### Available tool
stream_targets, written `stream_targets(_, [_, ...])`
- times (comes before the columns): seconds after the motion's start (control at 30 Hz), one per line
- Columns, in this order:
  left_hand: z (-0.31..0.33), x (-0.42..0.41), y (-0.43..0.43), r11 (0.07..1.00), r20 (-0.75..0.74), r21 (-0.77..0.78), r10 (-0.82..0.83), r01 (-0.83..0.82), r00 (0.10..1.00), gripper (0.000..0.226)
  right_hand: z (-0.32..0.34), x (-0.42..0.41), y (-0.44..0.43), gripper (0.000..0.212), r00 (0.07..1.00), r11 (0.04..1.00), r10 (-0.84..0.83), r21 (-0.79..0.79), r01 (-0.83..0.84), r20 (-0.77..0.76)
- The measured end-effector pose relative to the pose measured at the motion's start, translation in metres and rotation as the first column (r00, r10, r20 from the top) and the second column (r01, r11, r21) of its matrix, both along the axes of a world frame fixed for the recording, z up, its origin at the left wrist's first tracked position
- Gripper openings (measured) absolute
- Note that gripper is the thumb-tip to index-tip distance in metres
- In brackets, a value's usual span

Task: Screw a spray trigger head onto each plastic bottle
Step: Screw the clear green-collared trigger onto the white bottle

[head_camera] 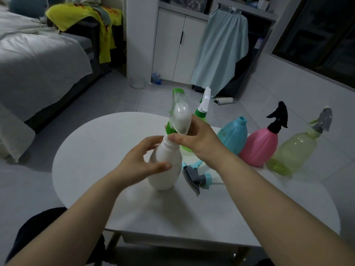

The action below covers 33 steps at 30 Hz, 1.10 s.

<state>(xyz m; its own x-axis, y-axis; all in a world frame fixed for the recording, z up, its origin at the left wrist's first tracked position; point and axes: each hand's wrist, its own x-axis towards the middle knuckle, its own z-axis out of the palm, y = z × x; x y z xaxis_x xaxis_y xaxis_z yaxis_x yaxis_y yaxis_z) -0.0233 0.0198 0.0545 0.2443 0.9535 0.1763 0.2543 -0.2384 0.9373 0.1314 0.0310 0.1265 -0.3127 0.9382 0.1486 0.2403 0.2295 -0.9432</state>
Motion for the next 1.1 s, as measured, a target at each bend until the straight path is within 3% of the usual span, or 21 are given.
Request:
stream_targets(0.07, [0.007, -0.008, 0.007, 0.992, -0.106, -0.055, -0.118, 0.112, 0.987, 0.061, 0.002, 0.004, 0.001, 0.029, 0.998, 0.997, 0.052, -0.055, -0.051, 0.023])
stream_targets(0.13, [0.009, -0.005, 0.008, 0.994, -0.142, -0.046, -0.101, 0.095, 0.985, 0.056, 0.0, 0.005, 0.004, 0.032, 0.999, 0.997, 0.036, -0.071, -0.034, 0.027])
stream_targets(0.27, [-0.004, 0.022, -0.005, 0.957, -0.112, 0.099, 0.284, -0.274, 0.952, 0.061, -0.004, 0.003, 0.006, 0.03, 0.998, 0.998, -0.059, -0.034, 0.058, -0.013])
stream_targets(0.3, [-0.006, 0.024, -0.007, 0.948, -0.104, 0.104, 0.312, -0.302, 0.944, 0.062, -0.005, 0.002, 0.006, 0.03, 0.998, 0.998, -0.059, -0.033, 0.059, -0.009])
stream_targets(0.4, [0.002, 0.012, -0.001, 0.992, -0.05, -0.008, 0.124, -0.125, 0.991, 0.061, -0.001, 0.006, 0.006, 0.027, 1.0, 0.995, 0.018, -0.097, -0.017, 0.009])
stream_targets(0.53, [0.011, -0.003, 0.01, 0.992, -0.138, -0.102, -0.091, 0.078, 0.986, 0.067, 0.001, 0.011, 0.006, 0.035, 0.994, 0.983, 0.098, -0.162, -0.09, 0.04])
stream_targets(0.63, [0.004, 0.012, 0.003, 0.996, -0.107, 0.022, 0.088, -0.086, 0.99, 0.052, -0.001, 0.01, 0.006, 0.036, 1.0, 0.989, -0.015, -0.146, 0.016, 0.012])
stream_targets(0.7, [-0.003, 0.025, -0.004, 0.962, -0.102, 0.086, 0.267, -0.259, 0.958, 0.055, -0.002, 0.008, 0.006, 0.037, 0.998, 0.992, -0.053, -0.115, 0.055, 0.025])
stream_targets(0.77, [-0.005, 0.028, -0.006, 0.937, -0.127, 0.123, 0.342, -0.327, 0.931, 0.063, -0.001, 0.005, 0.006, 0.04, 0.996, 0.994, -0.065, -0.084, 0.071, 0.062])
stream_targets(0.9, [0.002, 0.009, -0.001, 1.0, -0.073, 0.016, 0.022, -0.021, 0.997, 0.084, 0.003, 0.006, 0.004, 0.042, 0.996, 0.993, -0.011, -0.118, 0.021, 0.083])
stream_targets(0.97, [0.008, 0.0, 0.003, 0.989, -0.037, -0.076, -0.132, 0.129, 0.991, 0.072, 0.003, 0.007, 0.002, 0.043, 0.995, 0.989, 0.041, -0.147, -0.028, 0.086])
stream_targets(1.03, [0.01, 0.0, 0.002, 0.975, 0.009, -0.139, -0.176, 0.175, 0.984, 0.058, 0.002, 0.007, 0.002, 0.042, 0.996, 0.99, 0.037, -0.137, -0.026, 0.084])
stream_targets(1.1, [0.004, 0.005, 0.0, 0.992, -0.016, -0.1, -0.074, 0.072, 0.997, 0.054, 0.0, 0.006, 0.002, 0.041, 0.997, 0.994, 0.005, -0.112, 0.004, 0.076])
